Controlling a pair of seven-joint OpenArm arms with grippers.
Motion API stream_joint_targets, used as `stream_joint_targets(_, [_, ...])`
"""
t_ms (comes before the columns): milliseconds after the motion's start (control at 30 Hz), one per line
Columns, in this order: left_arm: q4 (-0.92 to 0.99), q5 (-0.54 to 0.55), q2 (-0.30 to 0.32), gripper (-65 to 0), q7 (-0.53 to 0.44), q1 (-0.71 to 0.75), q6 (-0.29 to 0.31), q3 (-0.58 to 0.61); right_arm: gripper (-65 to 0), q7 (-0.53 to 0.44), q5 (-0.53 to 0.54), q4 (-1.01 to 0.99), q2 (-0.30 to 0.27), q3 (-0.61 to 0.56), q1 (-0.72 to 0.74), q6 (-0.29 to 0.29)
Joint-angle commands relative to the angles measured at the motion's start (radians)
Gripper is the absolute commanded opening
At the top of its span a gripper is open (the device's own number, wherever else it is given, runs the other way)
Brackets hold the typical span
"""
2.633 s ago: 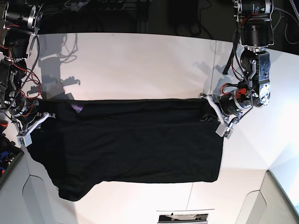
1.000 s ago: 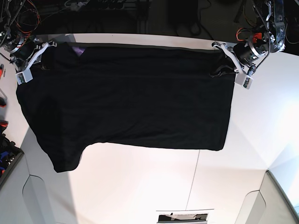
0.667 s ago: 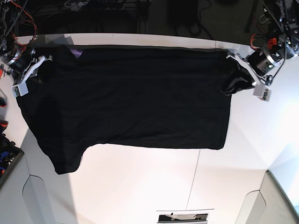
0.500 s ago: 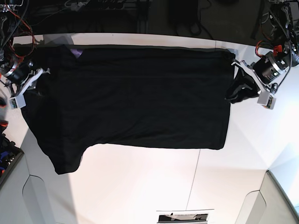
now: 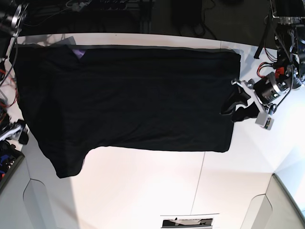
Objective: Layout the t-shirt on the table in an organized manner, then fold the t-shirt properly
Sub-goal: 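Release the folded edge and move the left gripper to the shirt's corner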
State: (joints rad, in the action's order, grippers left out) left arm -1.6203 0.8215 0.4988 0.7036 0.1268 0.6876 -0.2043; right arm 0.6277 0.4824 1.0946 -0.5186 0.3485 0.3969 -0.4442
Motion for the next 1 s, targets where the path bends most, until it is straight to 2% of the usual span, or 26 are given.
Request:
stream_joint_targets(0, [0.006, 0.009, 0.02, -29.8, -0.035, -0.039, 0.011, 0.007, -24.6, -0.026, 0.006, -0.032, -0.029, 0.006, 0.058, 0.003])
stream_joint_targets(233, [0.239, -0.085, 0.019, -29.7, -0.102, -0.246, 0.011, 0.091, -24.6, -0.027, -0.015, -0.361, -0.049, 0.003, 0.211, -0.009])
stream_joint_targets(467, [0.591, -0.112, 0.006, -29.7, -0.153, -0.475, 0.003, 0.129, -24.6, -0.047, -0.015, -0.446, -0.048, 0.003, 0.204, -0.008])
stream_joint_targets(567, [0.724, -0.161, -0.009, -29.7, -0.155, -0.551, -0.044, 0.129, -24.7, -0.044, -0.014, -0.446, -0.049, 0.003, 0.204, -0.008])
stream_joint_targets(700, [0.821, -0.165, -0.016, -29.7, -0.154, -0.593, -0.048, 0.129, -24.7, -0.044, 0.0, -0.446, -0.048, 0.003, 0.204, -0.008])
stream_joint_targets(967, [0.828, -0.169, -0.023, -29.7, -0.137, -0.59, -0.048, 0.129, -24.7, -0.056, 0.021, -0.446, -0.046, 0.003, 0.204, -0.008])
